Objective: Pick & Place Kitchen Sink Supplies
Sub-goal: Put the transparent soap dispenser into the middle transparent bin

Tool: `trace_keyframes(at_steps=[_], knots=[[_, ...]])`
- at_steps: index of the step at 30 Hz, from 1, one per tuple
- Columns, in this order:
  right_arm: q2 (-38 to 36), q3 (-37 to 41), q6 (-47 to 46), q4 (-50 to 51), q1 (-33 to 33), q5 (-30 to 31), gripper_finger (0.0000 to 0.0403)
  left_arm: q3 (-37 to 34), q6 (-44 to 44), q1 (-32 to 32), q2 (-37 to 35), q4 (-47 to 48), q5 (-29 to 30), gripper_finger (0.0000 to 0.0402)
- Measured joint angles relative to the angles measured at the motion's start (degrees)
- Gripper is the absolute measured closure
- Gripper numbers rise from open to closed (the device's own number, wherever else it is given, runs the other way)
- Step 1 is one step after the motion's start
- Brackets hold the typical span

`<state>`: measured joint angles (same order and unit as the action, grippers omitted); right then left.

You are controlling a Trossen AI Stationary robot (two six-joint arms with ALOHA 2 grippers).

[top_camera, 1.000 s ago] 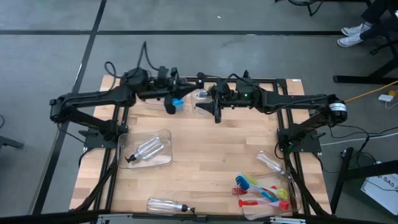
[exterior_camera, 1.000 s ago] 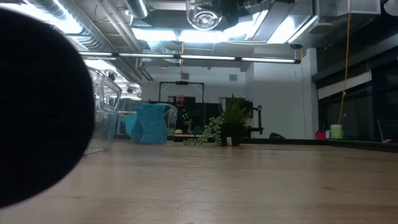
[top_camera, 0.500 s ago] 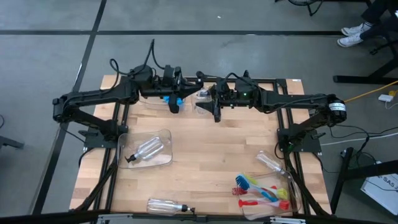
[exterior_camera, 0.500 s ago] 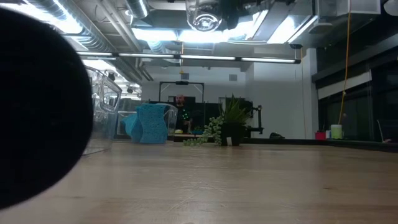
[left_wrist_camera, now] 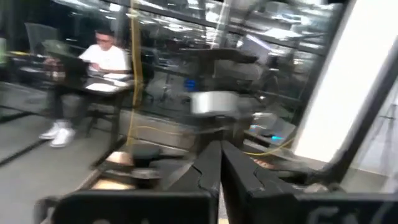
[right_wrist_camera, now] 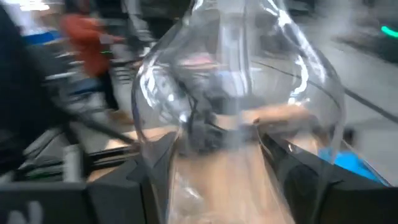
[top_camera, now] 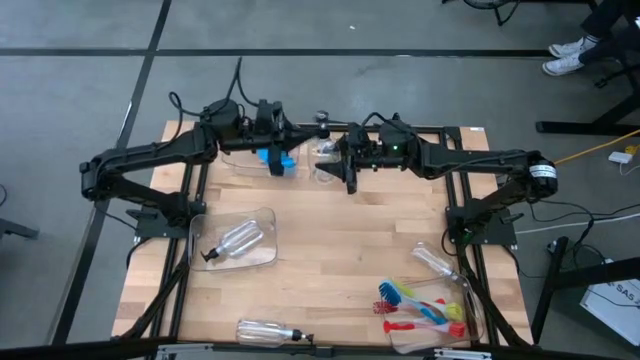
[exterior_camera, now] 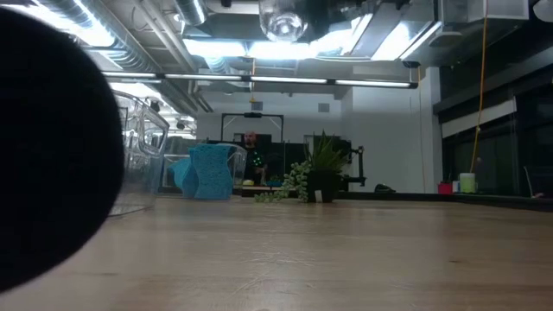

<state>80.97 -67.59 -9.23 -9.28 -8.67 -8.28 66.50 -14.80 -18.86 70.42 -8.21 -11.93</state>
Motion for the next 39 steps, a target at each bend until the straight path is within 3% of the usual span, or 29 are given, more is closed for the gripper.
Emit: trace_keyframes(at_steps=[5, 20, 25, 30, 35, 39], knots=[[-0.2, -0.1, 1.3, -2.5, 1.6, -7.6, 0.0178, -0.4, 0.7, -1.9, -0.3, 6.0, 7.3, 0.0400], [-0.1, -0.1, 1.0, -3.6, 2.4, -6.0, 0.0178, -0.5, 1.0, -2.7, -2.0, 5.8, 7.7, 0.0399], [-0.1, -0.1, 1.0, -3.8, 2.3, -4.8, 0.0178, -0.5, 0.5, -1.0, -4.1, 6.1, 3.7, 0.0400], [-0.1, 0.0, 1.0, -4.2, 1.9, -3.0, 0.0178, -0.5, -1.1, 1.4, -7.8, 12.9, 2.4, 0.0400], [-0.1, 0.0, 0.8, -4.6, 0.5, -0.2, 0.0178, -0.5, -5.9, 4.2, -9.6, 20.9, 6.2, 0.0400], [-0.1, 0.0, 0.6, -6.3, -0.1, -0.1, 0.0178, -0.5, -8.5, 6.2, -7.1, 23.5, 12.0, 0.0401]])
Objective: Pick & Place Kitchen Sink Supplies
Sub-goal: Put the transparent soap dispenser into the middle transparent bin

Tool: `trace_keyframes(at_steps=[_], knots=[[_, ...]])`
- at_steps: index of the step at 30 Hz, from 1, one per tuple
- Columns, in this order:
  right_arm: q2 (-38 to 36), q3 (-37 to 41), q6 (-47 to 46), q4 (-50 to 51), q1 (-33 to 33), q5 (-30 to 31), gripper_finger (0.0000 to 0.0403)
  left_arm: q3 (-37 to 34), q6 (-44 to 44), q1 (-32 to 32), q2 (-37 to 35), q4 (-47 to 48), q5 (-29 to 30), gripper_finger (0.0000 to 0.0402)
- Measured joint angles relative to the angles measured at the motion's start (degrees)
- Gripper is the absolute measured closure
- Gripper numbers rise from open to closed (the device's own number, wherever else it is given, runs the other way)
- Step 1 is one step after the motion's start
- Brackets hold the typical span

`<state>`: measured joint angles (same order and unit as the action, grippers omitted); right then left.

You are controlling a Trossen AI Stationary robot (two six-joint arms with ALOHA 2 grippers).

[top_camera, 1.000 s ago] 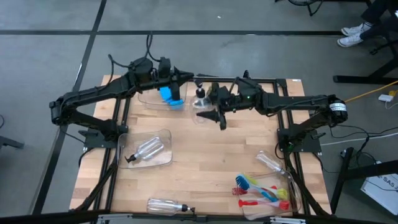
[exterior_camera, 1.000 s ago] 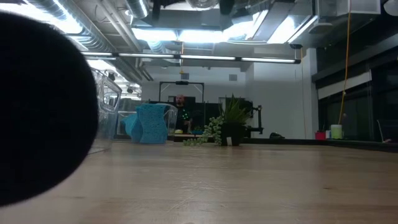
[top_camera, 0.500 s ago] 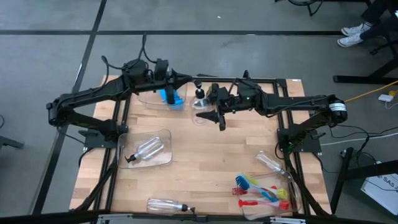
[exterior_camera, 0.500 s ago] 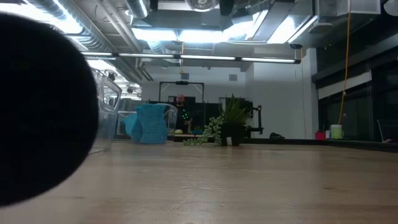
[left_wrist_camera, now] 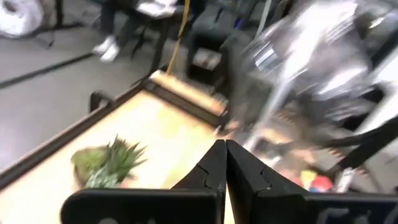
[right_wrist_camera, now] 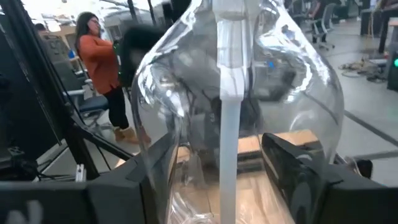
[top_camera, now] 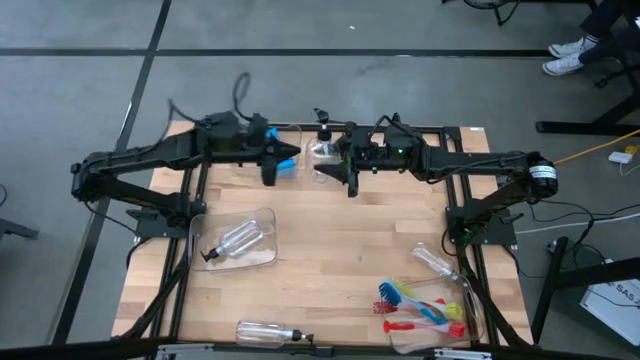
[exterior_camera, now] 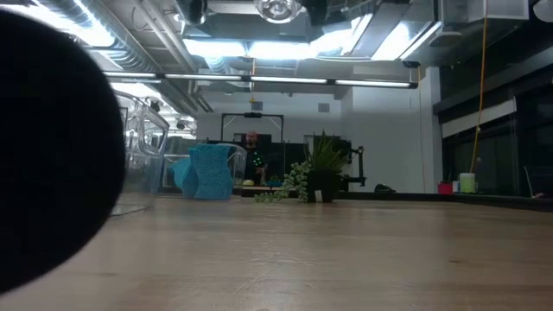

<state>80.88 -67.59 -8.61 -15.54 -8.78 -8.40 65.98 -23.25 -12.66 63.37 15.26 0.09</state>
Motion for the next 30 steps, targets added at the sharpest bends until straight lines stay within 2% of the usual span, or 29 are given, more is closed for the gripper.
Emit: trace_keyframes(at_steps=[3, 7, 10, 15, 21, 24, 30], knots=[[0.0, 0.0, 0.0, -1.0, 0.0, -0.2, 0.0178, 0.0, 0.9, 0.6, 2.9, -0.2, 1.1, 0.0399], [0.0, 0.0, 0.0, 0.0, 0.0, -0.3, 0.0178, 0.0, 3.4, 0.7, 4.4, -2.1, -1.3, 0.0399], [0.0, 0.0, 0.1, 0.9, 0.0, -0.3, 0.0178, 0.4, 6.1, 0.7, 3.2, -2.4, -2.9, 0.0400], [0.1, 0.0, 0.3, 2.3, -0.2, 1.7, 0.0178, 1.6, 8.8, 0.8, -0.8, -4.8, -8.9, 0.0400], [0.6, 0.0, 0.1, 4.9, -0.7, 3.8, 0.0178, 1.6, 11.1, 2.1, 0.3, -20.9, -11.9, 0.0400], [1.3, 0.0, 0.0, 4.2, -0.7, 3.9, 0.0178, 1.6, 10.2, 2.1, 3.2, -24.3, -12.5, 0.0400], [2.1, 0.0, -1.0, 4.5, -0.7, 3.9, 0.0178, 2.9, 7.9, 2.0, 7.7, -25.3, -14.3, 0.0400]])
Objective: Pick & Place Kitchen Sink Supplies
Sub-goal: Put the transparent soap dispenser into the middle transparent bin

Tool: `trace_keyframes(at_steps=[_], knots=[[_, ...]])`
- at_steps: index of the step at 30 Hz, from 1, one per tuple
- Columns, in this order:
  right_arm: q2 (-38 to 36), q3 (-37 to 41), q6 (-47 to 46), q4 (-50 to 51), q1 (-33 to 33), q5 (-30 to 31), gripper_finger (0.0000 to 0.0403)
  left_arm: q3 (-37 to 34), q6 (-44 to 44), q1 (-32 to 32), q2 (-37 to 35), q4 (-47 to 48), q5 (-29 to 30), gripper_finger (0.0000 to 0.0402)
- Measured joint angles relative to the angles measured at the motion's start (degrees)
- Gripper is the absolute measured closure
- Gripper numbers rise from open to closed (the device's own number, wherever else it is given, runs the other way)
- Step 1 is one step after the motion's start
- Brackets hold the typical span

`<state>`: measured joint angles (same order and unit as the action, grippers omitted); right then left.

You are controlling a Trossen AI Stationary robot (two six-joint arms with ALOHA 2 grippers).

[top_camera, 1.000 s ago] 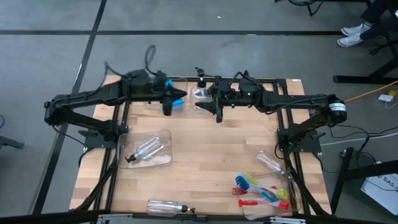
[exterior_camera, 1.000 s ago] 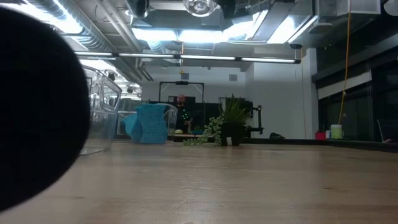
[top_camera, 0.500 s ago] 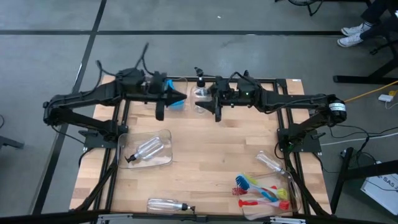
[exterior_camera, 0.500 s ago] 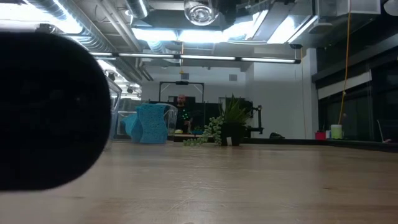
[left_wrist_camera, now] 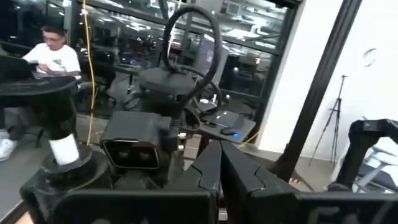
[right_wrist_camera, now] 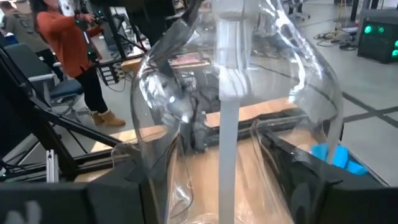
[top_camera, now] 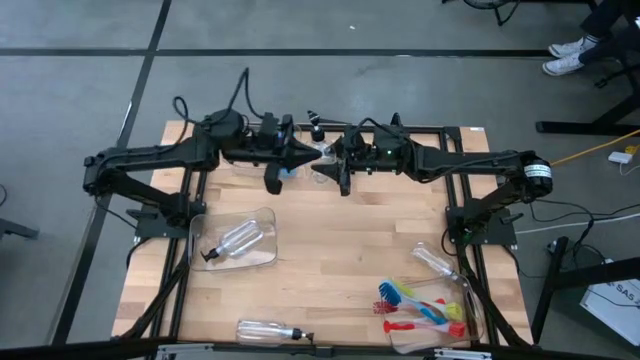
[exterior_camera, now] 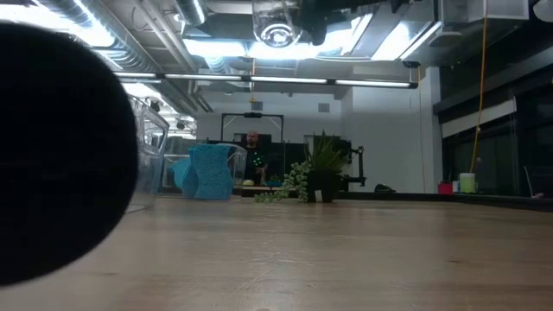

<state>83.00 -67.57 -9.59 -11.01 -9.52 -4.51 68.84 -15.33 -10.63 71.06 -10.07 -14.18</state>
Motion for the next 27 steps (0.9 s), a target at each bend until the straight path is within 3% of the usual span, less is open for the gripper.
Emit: trace_keyframes(at_steps=[21, 27], knots=[[0.0, 0.0, 0.6, -1.7, 1.2, 0.4, 0.0178, 1.2, -0.5, -4.2, -1.2, 8.2, 5.6, 0.0400], [-0.1, 0.0, 1.2, -2.9, 1.3, -1.2, 0.0178, 1.2, 0.5, -4.3, -3.4, 13.5, 12.2, 0.0400]])
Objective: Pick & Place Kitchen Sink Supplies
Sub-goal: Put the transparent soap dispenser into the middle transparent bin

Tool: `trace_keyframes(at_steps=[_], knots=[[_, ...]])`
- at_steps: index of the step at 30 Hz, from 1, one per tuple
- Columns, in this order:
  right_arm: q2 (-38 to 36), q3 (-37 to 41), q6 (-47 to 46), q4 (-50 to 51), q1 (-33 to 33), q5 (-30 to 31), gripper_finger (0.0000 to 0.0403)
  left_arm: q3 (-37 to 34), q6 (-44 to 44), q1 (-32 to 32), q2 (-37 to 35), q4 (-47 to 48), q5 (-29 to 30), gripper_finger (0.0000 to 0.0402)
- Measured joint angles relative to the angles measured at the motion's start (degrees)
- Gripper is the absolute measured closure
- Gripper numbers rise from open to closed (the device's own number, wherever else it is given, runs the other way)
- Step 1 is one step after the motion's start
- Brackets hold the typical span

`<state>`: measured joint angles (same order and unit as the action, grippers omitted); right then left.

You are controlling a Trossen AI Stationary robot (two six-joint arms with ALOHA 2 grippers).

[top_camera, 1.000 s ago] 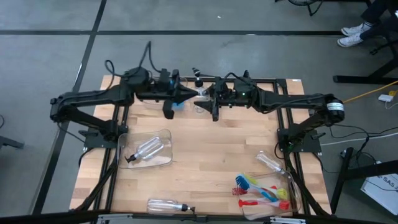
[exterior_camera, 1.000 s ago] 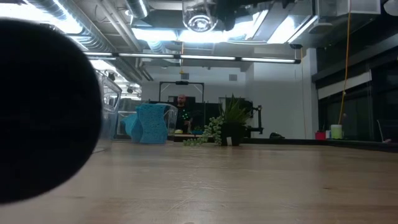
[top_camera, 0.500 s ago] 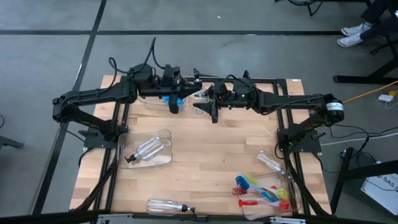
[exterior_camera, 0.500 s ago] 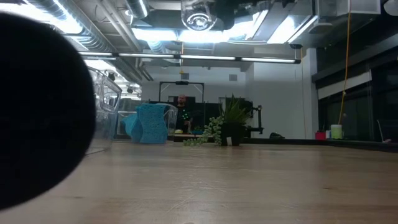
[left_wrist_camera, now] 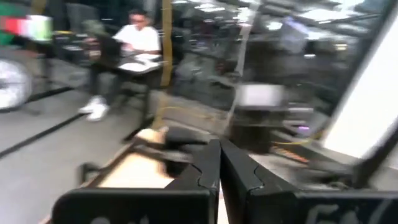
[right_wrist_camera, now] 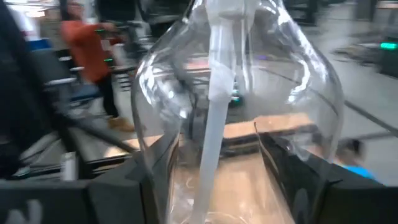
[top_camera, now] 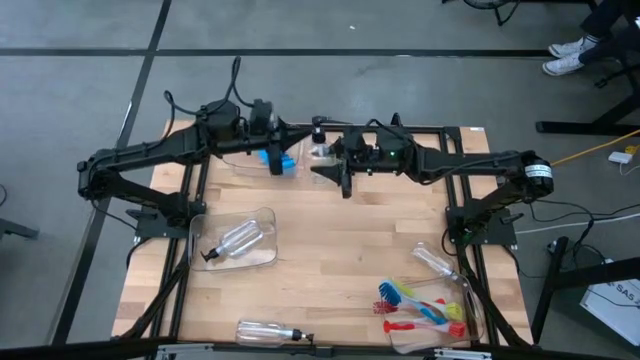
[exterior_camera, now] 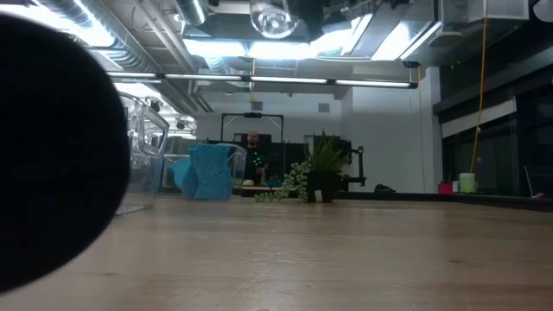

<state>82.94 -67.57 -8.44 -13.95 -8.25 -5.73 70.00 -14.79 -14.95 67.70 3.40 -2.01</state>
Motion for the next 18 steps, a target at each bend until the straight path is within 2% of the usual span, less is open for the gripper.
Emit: trace_keyframes(at_steps=[4, 11, 18], knots=[[0.0, 0.0, 0.1, -2.2, 0.6, -4.3, 0.0178, -0.2, 1.3, -0.2, -0.2, 0.4, 3.5, 0.0400], [-0.1, 0.0, 1.3, -2.5, 1.3, -3.7, 0.0178, -0.1, 1.8, -1.9, -0.7, 1.1, 4.5, 0.0400], [-0.1, 0.0, -0.7, -0.9, -1.2, 1.9, 0.0178, -0.1, 0.5, 0.8, -5.0, 4.1, 2.1, 0.0400]])
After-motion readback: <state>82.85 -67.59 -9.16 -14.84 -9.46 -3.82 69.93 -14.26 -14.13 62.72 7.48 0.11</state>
